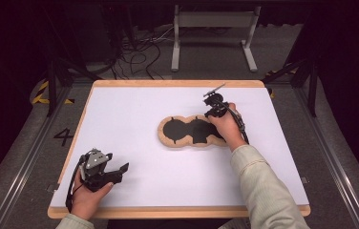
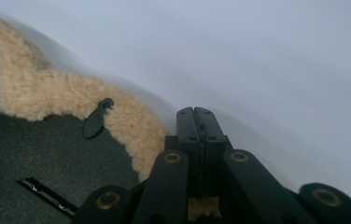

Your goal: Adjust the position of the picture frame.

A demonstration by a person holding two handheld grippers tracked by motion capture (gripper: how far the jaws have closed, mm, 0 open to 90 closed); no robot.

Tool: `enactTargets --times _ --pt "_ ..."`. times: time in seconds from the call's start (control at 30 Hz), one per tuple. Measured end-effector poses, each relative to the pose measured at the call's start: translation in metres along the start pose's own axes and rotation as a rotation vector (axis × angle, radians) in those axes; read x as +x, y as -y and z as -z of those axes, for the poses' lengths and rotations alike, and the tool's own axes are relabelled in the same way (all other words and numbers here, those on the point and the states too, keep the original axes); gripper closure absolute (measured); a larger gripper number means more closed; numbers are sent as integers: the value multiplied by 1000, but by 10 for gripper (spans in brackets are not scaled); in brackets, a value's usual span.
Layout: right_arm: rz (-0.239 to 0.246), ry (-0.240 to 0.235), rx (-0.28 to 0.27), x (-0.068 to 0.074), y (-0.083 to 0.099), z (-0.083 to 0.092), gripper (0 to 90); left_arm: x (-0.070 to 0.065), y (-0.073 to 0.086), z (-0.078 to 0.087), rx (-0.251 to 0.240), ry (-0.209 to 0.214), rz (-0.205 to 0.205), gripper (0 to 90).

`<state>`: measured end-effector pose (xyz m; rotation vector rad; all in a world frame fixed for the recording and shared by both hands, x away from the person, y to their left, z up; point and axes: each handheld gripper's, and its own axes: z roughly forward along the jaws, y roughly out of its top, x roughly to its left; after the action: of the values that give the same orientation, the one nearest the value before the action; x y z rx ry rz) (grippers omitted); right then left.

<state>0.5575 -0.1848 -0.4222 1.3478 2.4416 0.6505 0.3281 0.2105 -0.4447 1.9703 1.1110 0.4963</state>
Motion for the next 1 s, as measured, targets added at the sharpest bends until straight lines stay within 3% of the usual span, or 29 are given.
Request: enactTargets --times 0.23,0.53,0.87,1.0 --pt "75 -32 -11 14 19 10 900 -2 -5 -7 10 16 -13 280" --pt "98 -78 -58 31 40 17 900 -8 -12 -15 15 31 -33 279" --pt "158 -82 -48 52 51 24 900 -10 -16 -21 13 43 -40 279" --pt "174 -65 -42 55 42 26 900 -10 -17 -20 14 44 -51 279"
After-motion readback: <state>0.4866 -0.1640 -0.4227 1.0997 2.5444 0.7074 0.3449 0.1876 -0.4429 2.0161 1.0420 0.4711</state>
